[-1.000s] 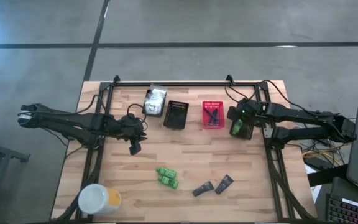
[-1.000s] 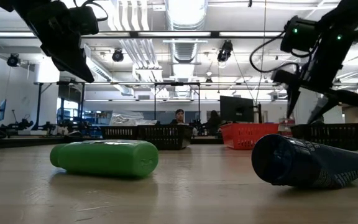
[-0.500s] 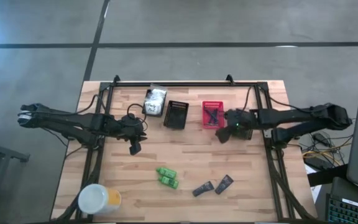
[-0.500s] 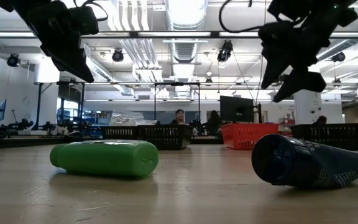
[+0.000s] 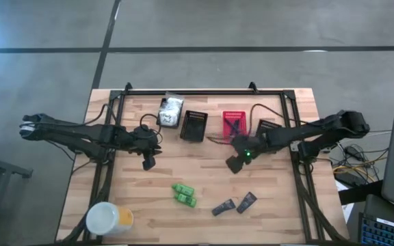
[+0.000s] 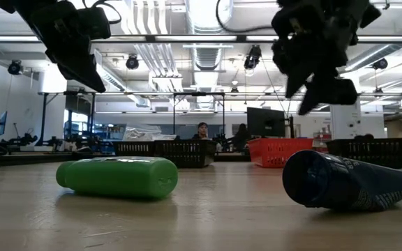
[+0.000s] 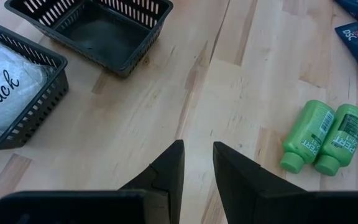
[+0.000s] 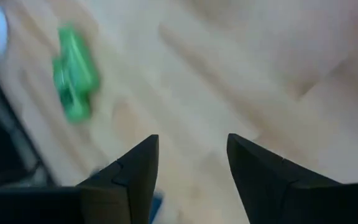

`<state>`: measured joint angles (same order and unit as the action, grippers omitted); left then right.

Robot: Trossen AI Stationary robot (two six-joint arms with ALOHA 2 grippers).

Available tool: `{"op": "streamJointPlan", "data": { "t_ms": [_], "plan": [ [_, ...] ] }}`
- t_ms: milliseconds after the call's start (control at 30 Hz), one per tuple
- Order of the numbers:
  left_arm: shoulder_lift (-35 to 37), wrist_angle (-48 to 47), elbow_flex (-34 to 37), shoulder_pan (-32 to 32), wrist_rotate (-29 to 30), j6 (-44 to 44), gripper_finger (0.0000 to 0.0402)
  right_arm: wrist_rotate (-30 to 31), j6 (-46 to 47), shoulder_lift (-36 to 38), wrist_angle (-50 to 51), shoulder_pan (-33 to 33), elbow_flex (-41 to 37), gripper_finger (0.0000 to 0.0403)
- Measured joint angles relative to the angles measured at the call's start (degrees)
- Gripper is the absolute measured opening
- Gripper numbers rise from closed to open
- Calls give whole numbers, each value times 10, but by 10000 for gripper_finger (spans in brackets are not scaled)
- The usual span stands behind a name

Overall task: Pick & Place Travel size toiletries
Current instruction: Put the blue shave cream into the middle black bin

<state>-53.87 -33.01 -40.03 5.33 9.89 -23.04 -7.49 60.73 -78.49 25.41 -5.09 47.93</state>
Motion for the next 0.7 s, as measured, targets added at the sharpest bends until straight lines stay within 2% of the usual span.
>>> {"op": "streamJointPlan", "data": {
  "t_ms": [133,367,600,700],
  "plan": [
    [0,0,0,0,0,-1,90,-106,-11,-39,0,-8,8,179],
    [0,0,0,0,-1,-1,90,-168,-28,-75,-5,-77,59,166],
    [0,0,0,0,-2,1,90,-183,-116,-100,1,-154,87,156],
    [0,0,0,0,-2,2,90,-171,-101,-113,9,-174,97,150]
  ]
}}
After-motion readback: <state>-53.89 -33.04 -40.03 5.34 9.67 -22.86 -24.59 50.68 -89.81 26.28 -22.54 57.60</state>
